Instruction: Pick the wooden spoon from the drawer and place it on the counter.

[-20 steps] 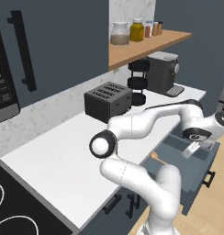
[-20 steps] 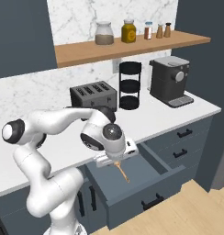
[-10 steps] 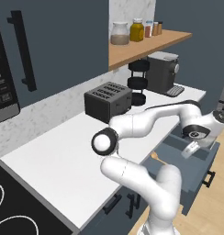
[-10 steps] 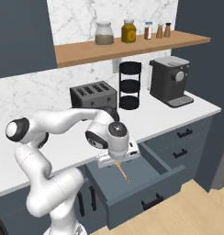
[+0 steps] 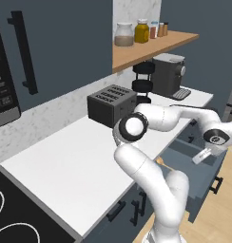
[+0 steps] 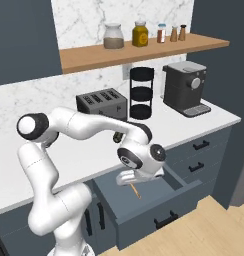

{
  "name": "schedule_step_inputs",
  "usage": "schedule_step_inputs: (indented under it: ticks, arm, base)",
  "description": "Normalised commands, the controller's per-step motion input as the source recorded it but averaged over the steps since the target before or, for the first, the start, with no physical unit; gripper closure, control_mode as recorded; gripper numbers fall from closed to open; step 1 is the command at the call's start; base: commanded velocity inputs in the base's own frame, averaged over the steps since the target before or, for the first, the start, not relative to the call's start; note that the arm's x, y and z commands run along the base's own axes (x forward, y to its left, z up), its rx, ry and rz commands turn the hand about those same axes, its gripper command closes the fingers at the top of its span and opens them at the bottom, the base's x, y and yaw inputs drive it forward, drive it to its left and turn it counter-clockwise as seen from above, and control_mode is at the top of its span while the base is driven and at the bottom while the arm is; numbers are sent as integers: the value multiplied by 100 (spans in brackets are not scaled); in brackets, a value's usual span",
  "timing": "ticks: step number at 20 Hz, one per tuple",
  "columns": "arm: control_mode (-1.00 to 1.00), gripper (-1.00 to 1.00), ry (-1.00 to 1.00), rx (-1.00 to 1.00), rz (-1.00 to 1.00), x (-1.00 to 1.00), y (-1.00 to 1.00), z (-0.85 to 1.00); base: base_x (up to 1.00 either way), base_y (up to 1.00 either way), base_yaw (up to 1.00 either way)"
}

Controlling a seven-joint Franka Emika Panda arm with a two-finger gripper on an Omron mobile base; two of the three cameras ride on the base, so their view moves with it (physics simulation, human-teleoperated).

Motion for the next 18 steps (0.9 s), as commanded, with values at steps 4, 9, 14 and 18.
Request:
schedule_step_inputs:
  ticks: [4, 9, 14, 18]
  arm:
    - [-100, -100, 0, 18, 4, 24, -3, -40]
    - [-100, -100, 0, 11, 3, 33, 3, -32]
    - [-100, -100, 0, 10, 4, 43, 1, -35]
    - [-100, -100, 0, 7, 3, 27, 0, -32]
  base:
    - [0, 0, 0]
    - [0, 0, 0]
    - [0, 0, 0]
    - [0, 0, 0]
